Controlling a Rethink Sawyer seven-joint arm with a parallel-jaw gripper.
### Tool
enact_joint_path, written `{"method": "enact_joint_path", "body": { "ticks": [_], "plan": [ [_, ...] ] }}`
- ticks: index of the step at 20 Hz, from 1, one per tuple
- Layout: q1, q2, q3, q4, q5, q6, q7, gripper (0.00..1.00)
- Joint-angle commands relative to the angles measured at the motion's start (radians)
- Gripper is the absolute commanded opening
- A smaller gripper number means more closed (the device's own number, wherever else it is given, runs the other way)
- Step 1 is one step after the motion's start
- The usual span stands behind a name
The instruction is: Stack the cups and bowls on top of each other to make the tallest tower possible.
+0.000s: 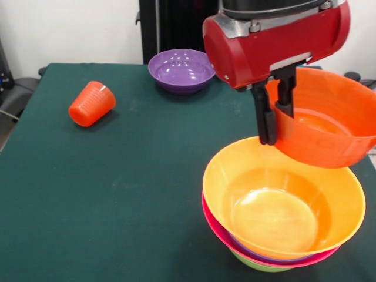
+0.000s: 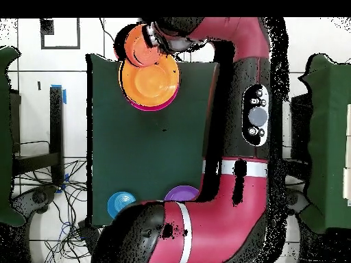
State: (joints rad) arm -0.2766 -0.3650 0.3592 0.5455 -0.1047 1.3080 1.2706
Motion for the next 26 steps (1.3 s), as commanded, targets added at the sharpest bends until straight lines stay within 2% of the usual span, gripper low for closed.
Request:
{"method": "enact_joint_path", "body": {
  "ticks": [1,7,13,21,26],
  "plan": [
    [0.026,0.053,0.106,-0.150,-0.027,0.151,0.027,0.00],
    [0.023,0.070,0.145,-0.217,-0.069,0.200,0.004,0.00],
    [-0.001,0.087,0.261,-0.289,-0.175,0.269,-0.016,0.00],
    [-0.038,0.094,0.385,-0.289,-0.294,0.282,-0.032,0.00],
    [-0.047,0.102,0.422,-0.276,-0.341,0.249,-0.050,0.00]
  ]
}}
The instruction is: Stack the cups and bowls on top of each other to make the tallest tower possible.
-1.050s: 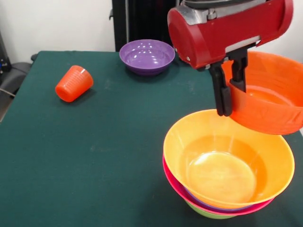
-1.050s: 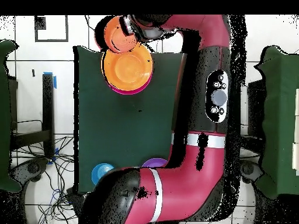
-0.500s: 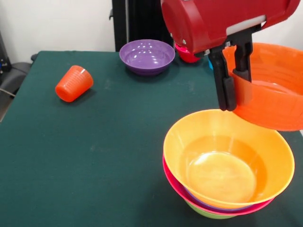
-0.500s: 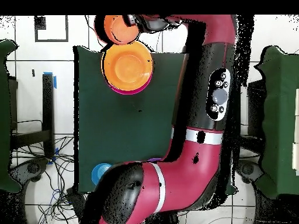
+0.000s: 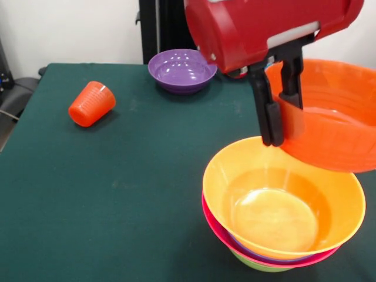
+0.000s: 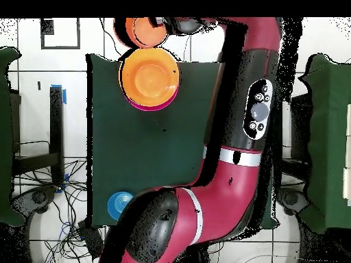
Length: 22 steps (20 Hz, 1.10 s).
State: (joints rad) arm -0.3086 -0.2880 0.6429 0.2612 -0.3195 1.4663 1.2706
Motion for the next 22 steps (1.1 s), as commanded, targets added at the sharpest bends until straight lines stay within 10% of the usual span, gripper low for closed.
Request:
{"method": "enact_joint_path", "body": {
  "ticks": [1,22],
  "plan": [
    [-0.016,0.026,0.146,0.009,-0.137,0.085,-0.059,0.00],
    [-0.055,0.059,0.172,0.072,-0.218,-0.017,-0.134,0.00]
  ]
}}
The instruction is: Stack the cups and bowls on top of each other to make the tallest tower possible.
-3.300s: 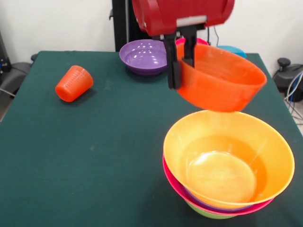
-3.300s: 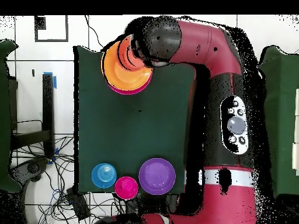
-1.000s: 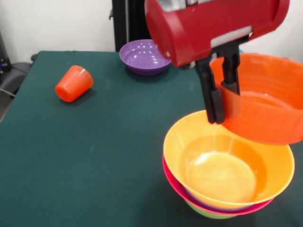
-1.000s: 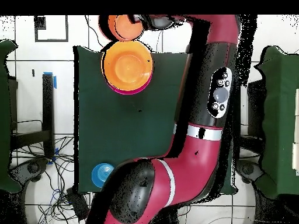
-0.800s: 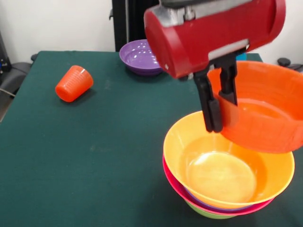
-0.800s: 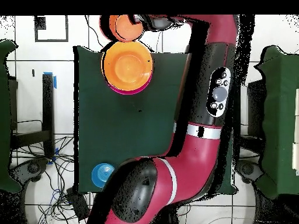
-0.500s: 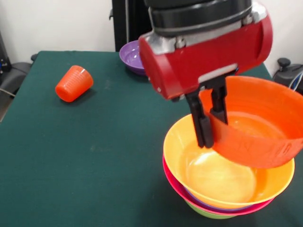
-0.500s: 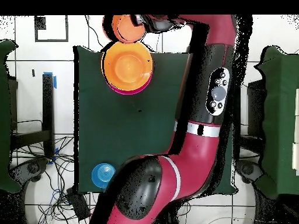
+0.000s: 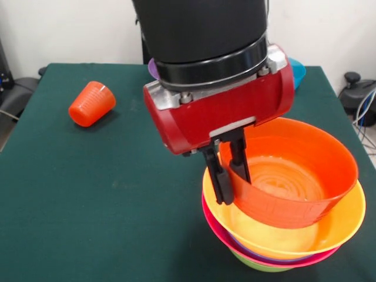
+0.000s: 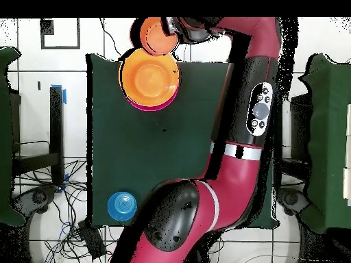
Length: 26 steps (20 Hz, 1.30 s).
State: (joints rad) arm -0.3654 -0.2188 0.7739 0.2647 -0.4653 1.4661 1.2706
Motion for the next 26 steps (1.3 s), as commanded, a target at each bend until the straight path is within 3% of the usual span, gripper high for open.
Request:
{"method": "enact_joint_path", "body": {
  "ticks": [1,9,16,26],
  "plan": [
    [0.002,-0.008,0.044,0.065,-0.076,-0.016,-0.136,0.00],
    [0.002,-0.008,0.062,0.053,-0.084,0.011,-0.117,0.00],
    [0.005,-0.015,0.047,0.081,-0.036,0.086,-0.046,0.00],
    [0.003,-0.017,0.045,0.085,-0.028,0.085,-0.037,0.00]
  ]
}}
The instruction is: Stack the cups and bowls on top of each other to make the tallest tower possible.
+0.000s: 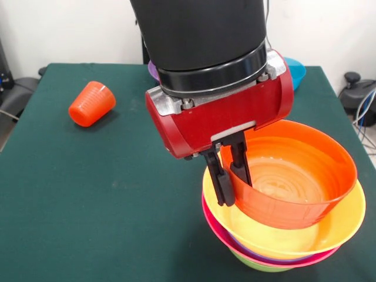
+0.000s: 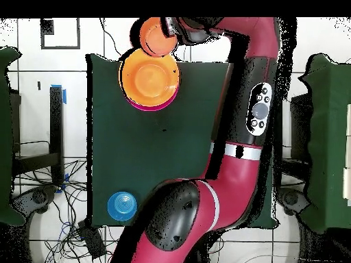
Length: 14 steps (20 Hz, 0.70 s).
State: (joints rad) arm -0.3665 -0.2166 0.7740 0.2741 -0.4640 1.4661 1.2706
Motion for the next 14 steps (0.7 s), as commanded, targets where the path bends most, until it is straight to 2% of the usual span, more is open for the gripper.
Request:
{"method": "enact_joint_path", "body": {
  "ticks": [1,10,11,14],
  "plan": [
    [0.004,-0.019,0.045,0.076,-0.029,0.083,-0.037,0.00],
    [0.008,-0.019,0.049,0.061,-0.056,0.067,-0.061,0.00],
    [0.008,-0.019,0.046,0.063,-0.055,0.065,-0.058,1.00],
    [0.008,-0.017,0.051,0.058,-0.058,0.086,-0.042,1.00]
  ]
}}
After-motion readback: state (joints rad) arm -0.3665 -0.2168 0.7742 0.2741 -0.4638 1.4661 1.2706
